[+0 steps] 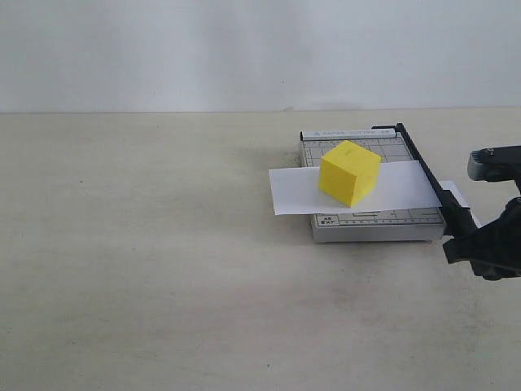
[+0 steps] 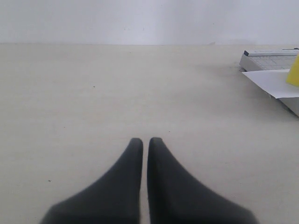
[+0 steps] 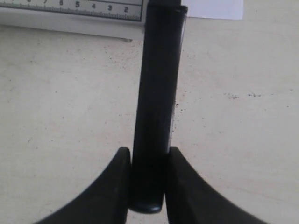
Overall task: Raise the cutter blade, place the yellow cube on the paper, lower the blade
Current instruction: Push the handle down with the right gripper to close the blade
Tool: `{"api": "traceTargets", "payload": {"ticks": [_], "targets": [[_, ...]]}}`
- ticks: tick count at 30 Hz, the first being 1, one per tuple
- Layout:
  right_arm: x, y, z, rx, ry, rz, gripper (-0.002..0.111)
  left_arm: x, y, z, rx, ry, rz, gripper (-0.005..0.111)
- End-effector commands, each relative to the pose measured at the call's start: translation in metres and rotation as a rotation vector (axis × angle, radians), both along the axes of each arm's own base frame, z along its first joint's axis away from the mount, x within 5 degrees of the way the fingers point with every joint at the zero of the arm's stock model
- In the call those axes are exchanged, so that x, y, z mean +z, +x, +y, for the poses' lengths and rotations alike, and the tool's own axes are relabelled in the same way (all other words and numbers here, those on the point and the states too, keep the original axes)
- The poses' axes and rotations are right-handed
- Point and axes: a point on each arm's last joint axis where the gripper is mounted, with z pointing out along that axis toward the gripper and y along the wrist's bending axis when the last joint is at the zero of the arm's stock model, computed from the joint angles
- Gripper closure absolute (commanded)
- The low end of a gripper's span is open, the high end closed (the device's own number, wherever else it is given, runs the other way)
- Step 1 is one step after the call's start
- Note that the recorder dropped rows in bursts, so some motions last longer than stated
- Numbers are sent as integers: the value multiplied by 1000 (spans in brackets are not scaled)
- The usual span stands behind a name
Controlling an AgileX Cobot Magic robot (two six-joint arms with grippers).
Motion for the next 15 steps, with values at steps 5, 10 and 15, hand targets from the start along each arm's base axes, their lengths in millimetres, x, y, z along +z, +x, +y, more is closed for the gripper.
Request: {"api": "traceTargets", "payload": {"ticks": [5, 10, 15], "targets": [[-9, 0, -2, 35, -32, 0, 104, 0, 0, 0, 4, 7, -11, 102], [-9, 1, -2, 34, -32, -8, 104, 0, 0, 0, 4, 7, -11, 102], [-9, 2, -2, 33, -33, -18, 104, 0, 0, 0, 4, 7, -11, 102]]}}
